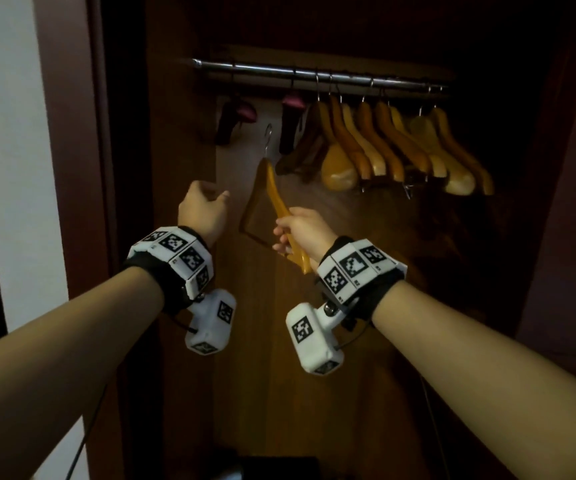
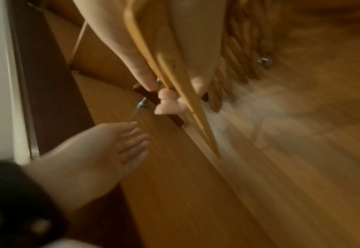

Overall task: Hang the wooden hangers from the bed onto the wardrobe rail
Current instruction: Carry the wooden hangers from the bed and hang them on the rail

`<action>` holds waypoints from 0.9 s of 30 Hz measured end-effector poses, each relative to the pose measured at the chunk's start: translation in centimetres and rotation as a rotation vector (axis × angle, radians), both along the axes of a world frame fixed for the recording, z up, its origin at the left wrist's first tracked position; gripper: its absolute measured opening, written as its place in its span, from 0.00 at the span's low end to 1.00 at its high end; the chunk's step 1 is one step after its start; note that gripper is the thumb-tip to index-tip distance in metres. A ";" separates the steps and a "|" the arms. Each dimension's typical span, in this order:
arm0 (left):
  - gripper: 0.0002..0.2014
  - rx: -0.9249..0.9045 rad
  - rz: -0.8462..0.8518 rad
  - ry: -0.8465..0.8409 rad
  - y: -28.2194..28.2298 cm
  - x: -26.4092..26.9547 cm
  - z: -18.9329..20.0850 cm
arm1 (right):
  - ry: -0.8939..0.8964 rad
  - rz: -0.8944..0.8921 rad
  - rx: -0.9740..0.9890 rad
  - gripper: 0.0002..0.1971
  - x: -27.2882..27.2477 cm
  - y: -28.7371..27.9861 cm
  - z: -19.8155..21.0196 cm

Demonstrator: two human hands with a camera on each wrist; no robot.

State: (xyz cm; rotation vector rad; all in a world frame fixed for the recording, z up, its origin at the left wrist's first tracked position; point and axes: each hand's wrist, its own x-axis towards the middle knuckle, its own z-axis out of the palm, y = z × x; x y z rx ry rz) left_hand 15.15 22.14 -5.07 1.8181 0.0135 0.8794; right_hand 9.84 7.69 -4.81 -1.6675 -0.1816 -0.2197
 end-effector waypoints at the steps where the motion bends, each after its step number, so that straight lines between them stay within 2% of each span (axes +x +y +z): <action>1: 0.15 -0.035 -0.016 -0.007 0.5 0.7 0.7 | -0.036 -0.017 0.012 0.10 0.7 0.7 0.6; 4: 0.12 -0.164 -0.069 0.004 1.5 2.7 2.2 | -0.126 -0.053 0.089 0.08 2.5 2.0 2.3; 8: 0.06 -0.282 -0.193 0.007 1.2 4.1 2.9 | -0.205 -0.123 0.128 0.16 5.0 2.7 4.2; 16: 0.09 -0.269 -0.216 -0.050 2.3 6.7 2.9 | -0.309 -0.131 0.150 0.27 9.1 3.4 7.2; 23: 0.07 -0.266 -0.243 -0.059 3.5 8.1 2.8 | -0.435 -0.160 0.073 0.26 12.1 3.4 8.7; 27: 0.05 -0.260 -0.228 -0.103 3.6 8.0 3.0 | -0.435 -0.148 0.053 0.25 13.2 3.7 9.6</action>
